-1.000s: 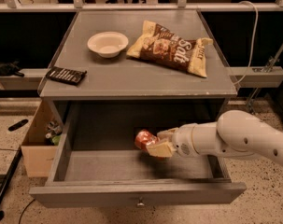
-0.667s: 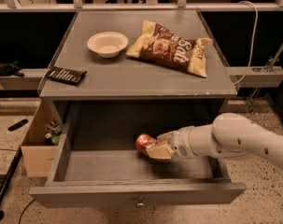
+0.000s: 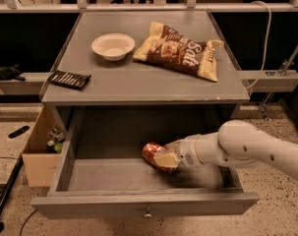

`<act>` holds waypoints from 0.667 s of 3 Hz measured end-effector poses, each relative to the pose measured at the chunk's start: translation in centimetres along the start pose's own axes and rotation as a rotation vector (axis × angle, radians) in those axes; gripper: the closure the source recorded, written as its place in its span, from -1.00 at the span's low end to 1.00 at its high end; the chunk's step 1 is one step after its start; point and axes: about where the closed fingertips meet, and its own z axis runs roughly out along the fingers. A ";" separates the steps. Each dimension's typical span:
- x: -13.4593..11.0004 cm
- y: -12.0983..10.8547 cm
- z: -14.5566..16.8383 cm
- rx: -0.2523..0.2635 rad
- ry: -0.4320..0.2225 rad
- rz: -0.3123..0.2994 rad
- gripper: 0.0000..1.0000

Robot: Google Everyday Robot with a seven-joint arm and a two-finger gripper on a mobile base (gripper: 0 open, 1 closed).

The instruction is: Place coke can into top drawer

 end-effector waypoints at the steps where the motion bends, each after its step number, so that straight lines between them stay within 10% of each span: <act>1: 0.0 0.0 0.0 0.000 0.000 0.000 0.05; 2: 0.0 0.0 0.0 0.000 0.000 0.000 -0.57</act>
Offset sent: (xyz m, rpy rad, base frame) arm 0.0000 0.0000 0.0000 0.0000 0.0000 0.0000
